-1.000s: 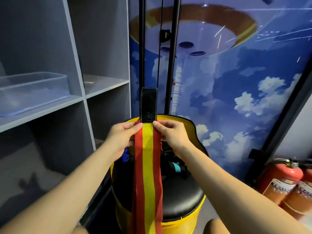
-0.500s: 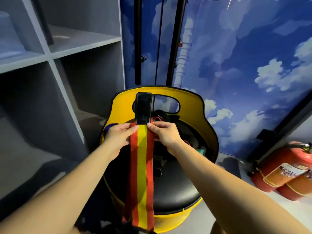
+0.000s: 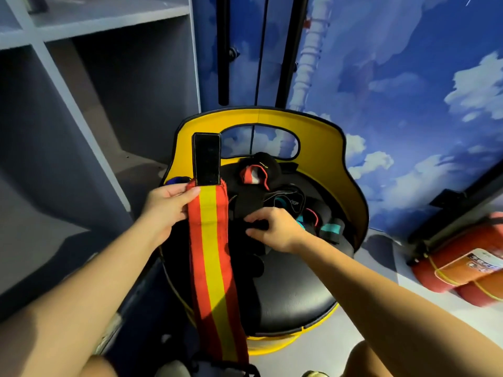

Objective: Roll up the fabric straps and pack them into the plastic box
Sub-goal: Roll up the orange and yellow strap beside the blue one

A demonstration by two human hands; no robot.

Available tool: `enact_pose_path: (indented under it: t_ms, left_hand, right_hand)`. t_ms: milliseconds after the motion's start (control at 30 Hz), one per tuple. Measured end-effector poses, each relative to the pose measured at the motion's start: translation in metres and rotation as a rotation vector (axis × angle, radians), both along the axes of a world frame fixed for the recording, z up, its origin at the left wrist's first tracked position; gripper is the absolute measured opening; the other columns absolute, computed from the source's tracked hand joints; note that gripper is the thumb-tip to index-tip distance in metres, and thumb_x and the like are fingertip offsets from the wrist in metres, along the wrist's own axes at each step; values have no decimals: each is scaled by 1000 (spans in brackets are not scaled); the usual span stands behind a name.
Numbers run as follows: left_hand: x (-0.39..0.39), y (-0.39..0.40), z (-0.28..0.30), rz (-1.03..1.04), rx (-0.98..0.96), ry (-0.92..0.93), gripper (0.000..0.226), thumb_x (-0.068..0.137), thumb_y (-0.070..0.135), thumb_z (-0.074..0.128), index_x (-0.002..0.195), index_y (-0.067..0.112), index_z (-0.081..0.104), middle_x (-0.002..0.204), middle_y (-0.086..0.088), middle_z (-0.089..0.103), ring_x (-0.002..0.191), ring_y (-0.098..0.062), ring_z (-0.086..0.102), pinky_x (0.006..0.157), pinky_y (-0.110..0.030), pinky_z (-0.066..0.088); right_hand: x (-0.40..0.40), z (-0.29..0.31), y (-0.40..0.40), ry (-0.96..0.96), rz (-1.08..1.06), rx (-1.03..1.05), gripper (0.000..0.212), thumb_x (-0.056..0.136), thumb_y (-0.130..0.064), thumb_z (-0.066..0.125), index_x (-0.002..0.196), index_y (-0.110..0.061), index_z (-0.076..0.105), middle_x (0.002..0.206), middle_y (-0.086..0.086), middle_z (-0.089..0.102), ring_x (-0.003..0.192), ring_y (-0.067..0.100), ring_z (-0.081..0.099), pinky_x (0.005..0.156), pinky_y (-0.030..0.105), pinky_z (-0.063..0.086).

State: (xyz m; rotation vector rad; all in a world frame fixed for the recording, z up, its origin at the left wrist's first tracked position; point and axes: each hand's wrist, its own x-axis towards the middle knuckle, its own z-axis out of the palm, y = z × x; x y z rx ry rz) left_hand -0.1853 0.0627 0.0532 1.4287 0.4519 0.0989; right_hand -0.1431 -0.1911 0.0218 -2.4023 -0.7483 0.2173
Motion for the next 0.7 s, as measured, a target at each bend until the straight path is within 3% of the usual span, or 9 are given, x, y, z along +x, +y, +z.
enact_pose_path:
  t_ms: [133,267,400,533,700]
  left_hand:
    - [-4,-5,-3,24,-29,12,29,90,11,71,119,7,70,104,-14,75,93,-27,71,83,-38,58]
    - [-5,-10,-7,26,-42,24,31,88,13,74,118,8,70,101,-11,77,96,-27,73,78,-36,58]
    - [-4,-14,-8,22,-69,33,33,87,13,76,119,8,70,101,-11,77,96,-26,74,78,-36,59]
    - [-2,-18,-5,21,-78,34,31,87,11,75,117,8,71,100,-11,77,95,-26,74,83,-40,59]
    - [0,-14,-6,26,-75,32,28,87,10,75,115,8,72,98,-11,78,95,-27,74,79,-39,59]
  right_hand:
    - [-15,-14,-2,-144,140,-302,85,68,-75,70,136,-26,59,136,-1,59,128,23,47,108,40,39]
    - [-30,-29,-1,-214,188,-538,102,64,-84,63,147,-29,44,147,1,45,138,25,34,114,45,29]
    - [-35,-38,0,-254,181,-661,93,74,-68,68,151,-28,37,149,7,41,137,31,36,115,48,25]
    - [-39,-40,2,-197,170,-672,75,86,-50,68,150,-25,38,145,8,44,129,33,44,107,45,34]
    - [-42,-41,10,-282,211,-635,27,92,-11,52,116,-12,64,111,13,62,103,36,59,86,43,43]
